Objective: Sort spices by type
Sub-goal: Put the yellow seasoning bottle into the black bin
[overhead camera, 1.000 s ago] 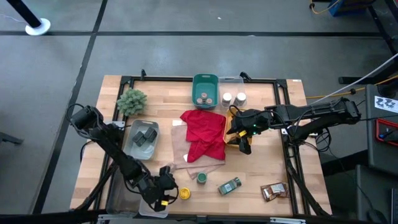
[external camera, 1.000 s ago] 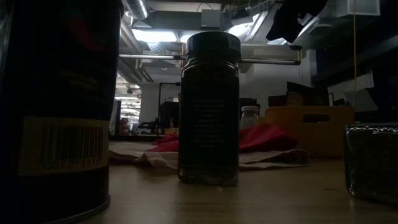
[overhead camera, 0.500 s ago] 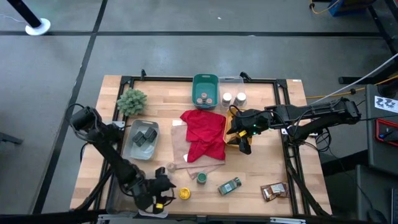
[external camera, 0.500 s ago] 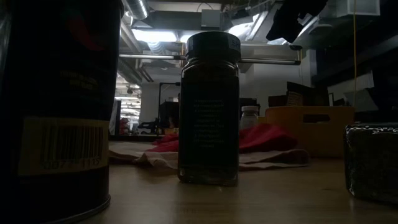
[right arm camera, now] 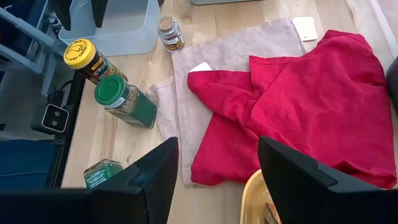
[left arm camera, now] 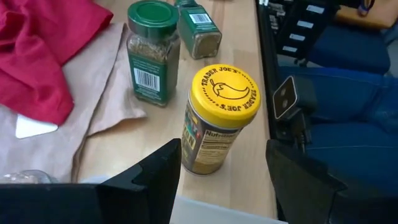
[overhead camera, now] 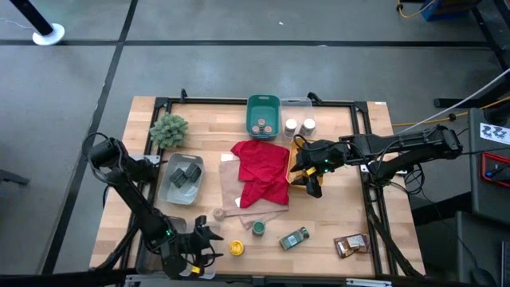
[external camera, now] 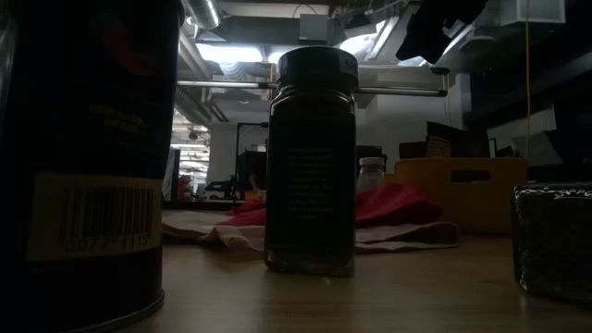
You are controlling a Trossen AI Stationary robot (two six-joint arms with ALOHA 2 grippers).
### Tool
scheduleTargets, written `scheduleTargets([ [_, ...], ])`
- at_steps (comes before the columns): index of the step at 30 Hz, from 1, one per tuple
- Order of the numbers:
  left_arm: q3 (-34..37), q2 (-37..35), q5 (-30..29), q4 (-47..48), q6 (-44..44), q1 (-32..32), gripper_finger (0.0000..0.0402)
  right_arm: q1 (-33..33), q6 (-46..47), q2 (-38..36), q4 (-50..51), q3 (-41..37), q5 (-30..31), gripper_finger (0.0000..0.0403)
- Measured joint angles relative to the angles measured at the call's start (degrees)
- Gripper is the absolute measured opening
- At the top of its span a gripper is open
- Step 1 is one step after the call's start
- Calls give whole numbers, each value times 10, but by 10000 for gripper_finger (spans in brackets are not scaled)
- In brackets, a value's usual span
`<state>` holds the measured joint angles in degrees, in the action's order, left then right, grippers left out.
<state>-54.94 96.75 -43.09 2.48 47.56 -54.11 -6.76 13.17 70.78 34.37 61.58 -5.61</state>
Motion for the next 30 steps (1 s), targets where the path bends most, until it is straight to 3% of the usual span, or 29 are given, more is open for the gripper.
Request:
scheduleTargets([
  [19,0,38,7,-13,15,14,219,0,0,0,-2,0,0,221],
  [30,0,74,5,-78,-45,31,219,-18,-2,0,-60,-5,1,221],
])
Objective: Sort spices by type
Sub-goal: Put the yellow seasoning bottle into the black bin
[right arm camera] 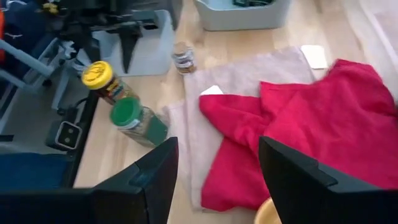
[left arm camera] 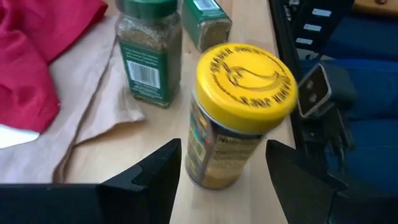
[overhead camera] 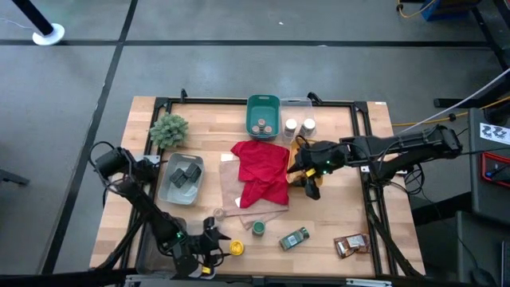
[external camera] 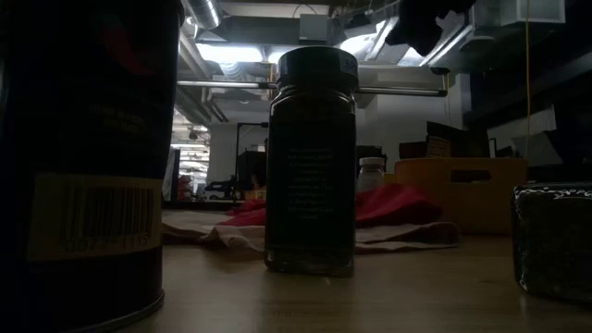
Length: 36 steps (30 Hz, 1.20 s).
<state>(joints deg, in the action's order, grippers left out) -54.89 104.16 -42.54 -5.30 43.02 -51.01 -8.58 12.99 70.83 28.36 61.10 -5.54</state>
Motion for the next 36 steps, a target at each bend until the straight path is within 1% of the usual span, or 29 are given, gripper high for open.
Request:
scheduleTargets([
  [5,0,0,1,-4,0,9,219,-26,0,0,-5,0,5,221],
  [9,0,0,17,-5,-2,12,219,-43,0,0,-4,0,6,221],
  [12,0,0,19,-9,-13,12,219,-58,0,5,-10,0,6,221],
  [17,0,0,19,-20,-33,14,219,-98,-16,34,-24,0,9,221],
  [23,0,0,19,-33,-34,24,219,-138,-21,83,-52,0,60,221],
  [27,0,0,19,-32,-11,29,219,-145,-21,101,-53,0,60,221],
  [32,0,0,20,-28,12,34,219,-143,-21,107,-54,0,60,221],
  [36,0,0,21,-26,4,40,219,-143,-20,107,-57,0,60,221],
])
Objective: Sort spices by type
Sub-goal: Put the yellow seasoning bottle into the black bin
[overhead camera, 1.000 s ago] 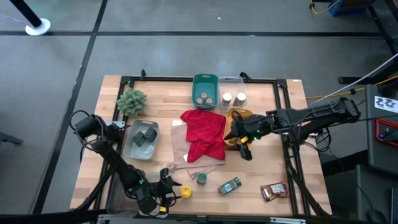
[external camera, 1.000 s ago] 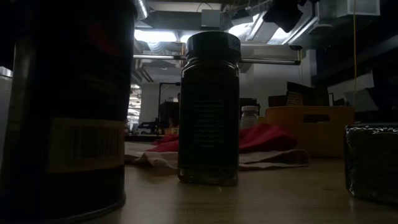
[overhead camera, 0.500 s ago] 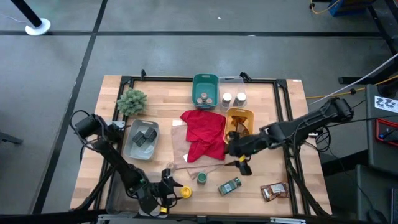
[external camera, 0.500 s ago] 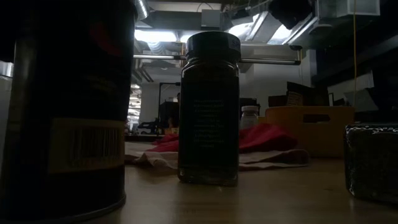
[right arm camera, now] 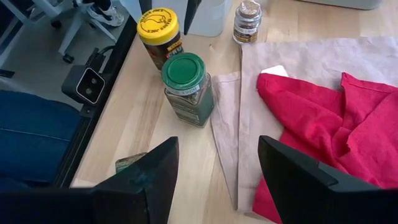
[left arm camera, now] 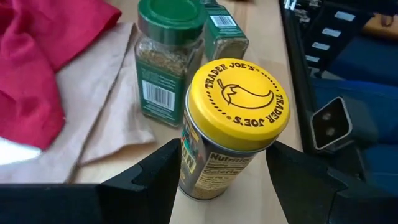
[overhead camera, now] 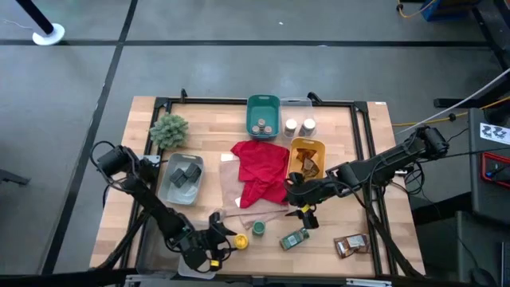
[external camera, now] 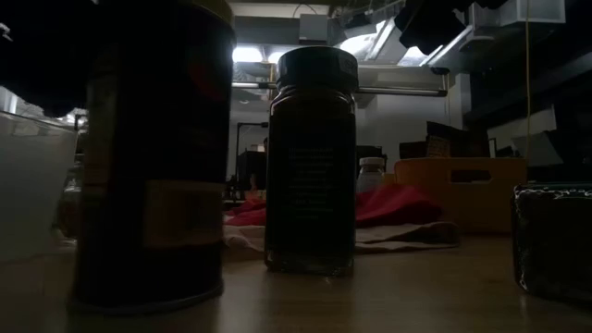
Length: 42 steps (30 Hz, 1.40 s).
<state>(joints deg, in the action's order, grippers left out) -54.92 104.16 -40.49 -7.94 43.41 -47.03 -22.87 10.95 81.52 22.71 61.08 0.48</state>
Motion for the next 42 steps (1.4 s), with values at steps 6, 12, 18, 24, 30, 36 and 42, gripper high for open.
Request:
scheduleTargets([
  [6,0,0,-1,-7,-52,7,219,0,1,0,0,0,0,221],
  [12,0,0,-2,-7,-89,14,219,0,1,0,1,0,0,221],
  [18,0,0,-2,-6,-49,16,219,0,1,0,1,0,0,221],
  [24,0,0,-2,-16,-64,17,221,0,1,0,1,0,0,221],
  [30,0,0,-2,-27,-64,20,236,0,1,0,1,0,0,221],
  [36,0,0,-1,-28,-69,20,239,0,1,0,2,0,0,221],
  [42,0,0,-1,-28,-92,20,239,0,1,0,2,0,0,221],
])
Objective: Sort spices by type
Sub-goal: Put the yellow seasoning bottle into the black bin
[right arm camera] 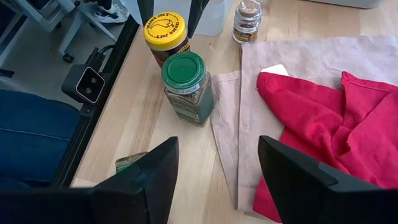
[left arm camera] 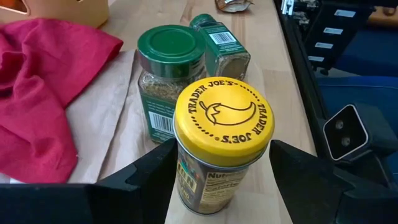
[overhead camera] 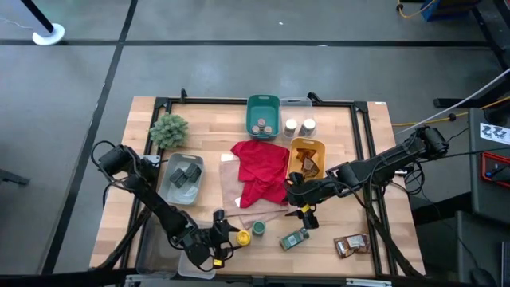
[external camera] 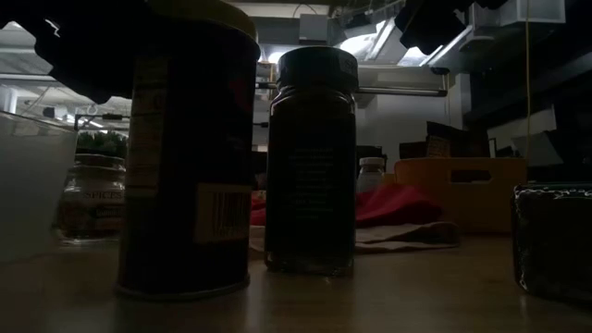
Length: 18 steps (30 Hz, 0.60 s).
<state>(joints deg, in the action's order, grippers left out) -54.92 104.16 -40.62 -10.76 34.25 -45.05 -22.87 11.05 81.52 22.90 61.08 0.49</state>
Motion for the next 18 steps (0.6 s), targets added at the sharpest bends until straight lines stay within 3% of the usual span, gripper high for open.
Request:
scheduleTargets([
  [18,0,0,0,0,-1,14,239,0,0,0,-1,0,0,221],
])
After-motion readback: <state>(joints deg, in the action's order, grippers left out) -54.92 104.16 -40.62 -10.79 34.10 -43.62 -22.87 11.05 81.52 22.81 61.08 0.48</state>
